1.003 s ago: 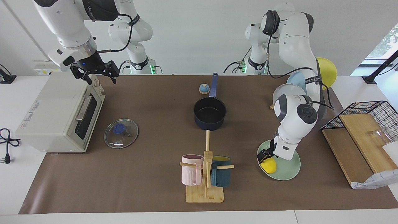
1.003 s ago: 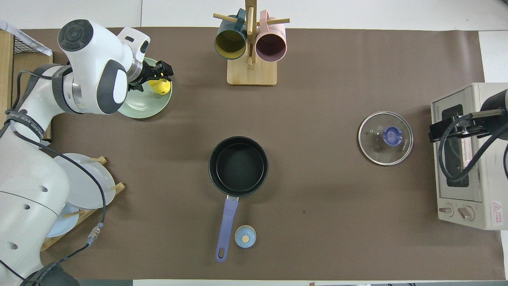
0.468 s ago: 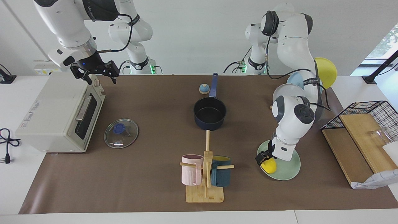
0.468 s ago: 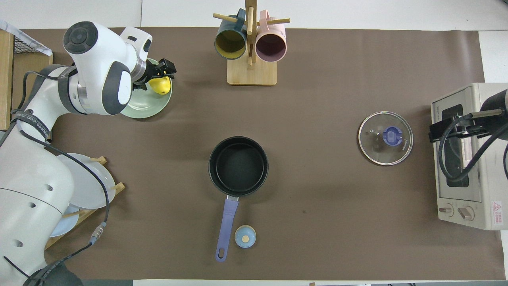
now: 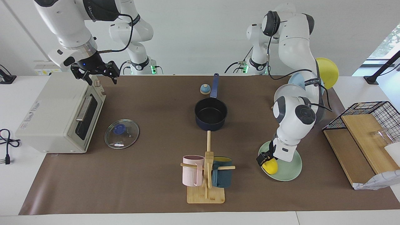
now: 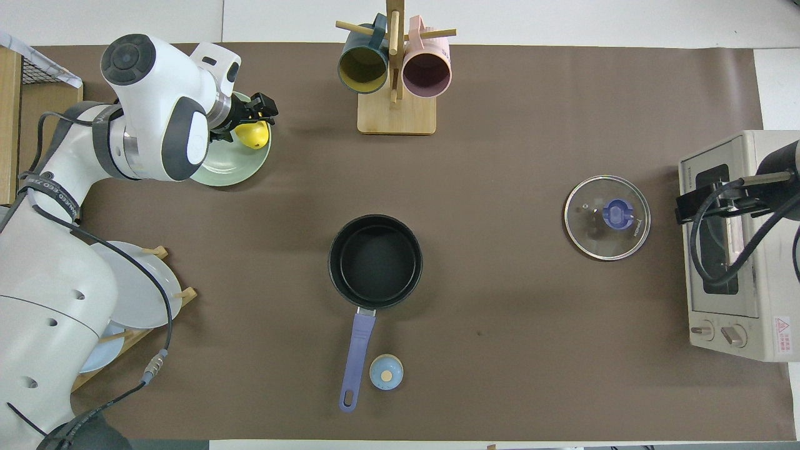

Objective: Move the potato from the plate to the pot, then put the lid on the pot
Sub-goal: 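Close the left gripper on the yellow potato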

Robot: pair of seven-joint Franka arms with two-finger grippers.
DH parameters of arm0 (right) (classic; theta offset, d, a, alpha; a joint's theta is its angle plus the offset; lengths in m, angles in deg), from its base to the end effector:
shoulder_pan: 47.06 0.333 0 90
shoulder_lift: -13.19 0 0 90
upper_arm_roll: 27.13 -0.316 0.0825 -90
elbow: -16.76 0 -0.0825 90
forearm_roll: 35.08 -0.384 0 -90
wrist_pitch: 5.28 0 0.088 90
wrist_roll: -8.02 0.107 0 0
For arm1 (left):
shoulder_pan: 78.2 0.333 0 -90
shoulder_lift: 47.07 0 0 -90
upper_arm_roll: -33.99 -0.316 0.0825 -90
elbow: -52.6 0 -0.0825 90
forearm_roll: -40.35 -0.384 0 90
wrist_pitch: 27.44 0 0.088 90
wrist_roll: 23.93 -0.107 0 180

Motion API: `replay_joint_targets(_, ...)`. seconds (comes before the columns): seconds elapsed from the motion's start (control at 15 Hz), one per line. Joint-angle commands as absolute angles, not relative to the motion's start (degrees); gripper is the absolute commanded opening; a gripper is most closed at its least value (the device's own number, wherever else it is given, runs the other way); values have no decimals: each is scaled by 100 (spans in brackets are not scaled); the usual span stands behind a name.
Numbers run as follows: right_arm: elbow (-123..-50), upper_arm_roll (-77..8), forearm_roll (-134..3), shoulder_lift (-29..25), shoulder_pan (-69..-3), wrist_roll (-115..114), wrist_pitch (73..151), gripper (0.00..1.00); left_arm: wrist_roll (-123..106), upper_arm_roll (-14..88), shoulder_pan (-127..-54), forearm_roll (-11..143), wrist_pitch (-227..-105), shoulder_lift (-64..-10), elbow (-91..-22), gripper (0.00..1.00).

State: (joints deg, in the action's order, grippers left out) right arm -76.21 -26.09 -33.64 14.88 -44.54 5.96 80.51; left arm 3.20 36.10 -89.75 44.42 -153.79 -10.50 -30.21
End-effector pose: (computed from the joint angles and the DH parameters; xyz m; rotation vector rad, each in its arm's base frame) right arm 0.5362 0.0109 0.6103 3.1124 0.0952 -0.1495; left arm 0.7100 -0.1698 0.3260 2.9903 0.4249 0.1299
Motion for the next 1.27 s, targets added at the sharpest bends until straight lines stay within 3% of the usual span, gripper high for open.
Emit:
replay_joint_targets(0.0,-7641,-2626,-3438,1547,-4495,696,7997,100,367,3566,-8972,4361,-15409,-971,-2914,87)
replay_joint_targets(0.47,-7649,-2626,-3438,1547,-4495,696,7988,100,384,3566,-8971,4369,-15601,-971,-2975,87)
replay_joint_targets(0.6,-7641,-2617,-3438,1547,-4495,696,7988,100,384,3566,-8989,4369,-15725,-971,-3054,80)
replay_joint_targets(0.74,-7649,-2626,-3438,1547,-4495,696,7988,100,384,3557,-8998,4369,-15734,-971,-3054,66)
replay_joint_targets(1.0,-7649,-2626,-3438,1547,-4495,696,7988,100,376,3557,-8971,4291,-15655,-980,-3046,2)
replay_joint_targets(1.2,-7649,-2626,-3438,1547,-4495,696,7988,100,349,3548,-8910,4071,-15304,-1024,-2940,0)
